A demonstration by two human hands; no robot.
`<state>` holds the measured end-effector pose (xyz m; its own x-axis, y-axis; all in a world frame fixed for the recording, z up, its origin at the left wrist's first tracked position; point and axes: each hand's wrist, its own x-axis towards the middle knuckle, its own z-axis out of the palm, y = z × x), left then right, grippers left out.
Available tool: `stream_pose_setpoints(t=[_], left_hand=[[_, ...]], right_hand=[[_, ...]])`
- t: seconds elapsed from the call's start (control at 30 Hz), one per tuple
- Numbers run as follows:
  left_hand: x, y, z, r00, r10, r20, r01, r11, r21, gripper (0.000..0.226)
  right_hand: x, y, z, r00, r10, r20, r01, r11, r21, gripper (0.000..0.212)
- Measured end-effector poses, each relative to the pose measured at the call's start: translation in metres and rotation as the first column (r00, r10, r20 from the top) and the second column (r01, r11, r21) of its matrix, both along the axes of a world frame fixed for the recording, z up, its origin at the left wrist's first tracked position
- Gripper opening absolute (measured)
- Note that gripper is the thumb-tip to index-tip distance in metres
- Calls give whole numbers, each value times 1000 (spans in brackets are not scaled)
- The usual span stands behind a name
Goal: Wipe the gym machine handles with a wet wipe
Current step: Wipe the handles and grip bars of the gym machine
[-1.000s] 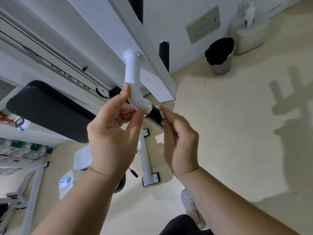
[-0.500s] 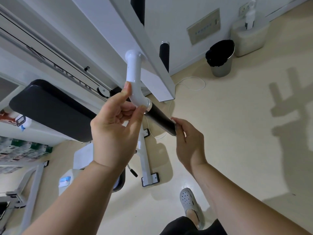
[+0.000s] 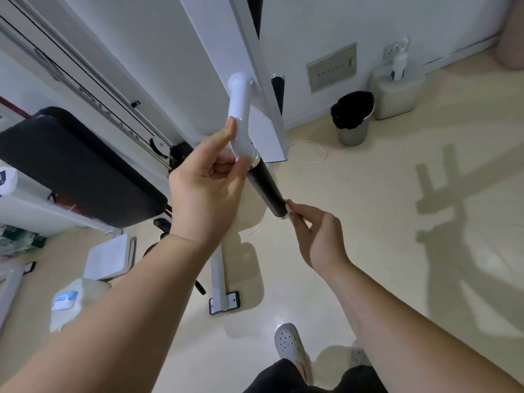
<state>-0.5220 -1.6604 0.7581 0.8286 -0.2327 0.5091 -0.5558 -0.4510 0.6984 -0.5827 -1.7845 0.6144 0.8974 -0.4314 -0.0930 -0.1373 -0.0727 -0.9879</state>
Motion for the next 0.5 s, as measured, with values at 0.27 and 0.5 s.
stream_pose_setpoints(t=[0.27,0.5], left_hand=[[-14,32,-24,973,-88,-215,64,991,-115,55],[-49,50,-61,798,-325,-507,120,911,-395,38]], right_hand=[[-19,11,71,987,-108,118,123,984,-128,11],[-26,54,100,990,-110,87,118,989,-92,27]])
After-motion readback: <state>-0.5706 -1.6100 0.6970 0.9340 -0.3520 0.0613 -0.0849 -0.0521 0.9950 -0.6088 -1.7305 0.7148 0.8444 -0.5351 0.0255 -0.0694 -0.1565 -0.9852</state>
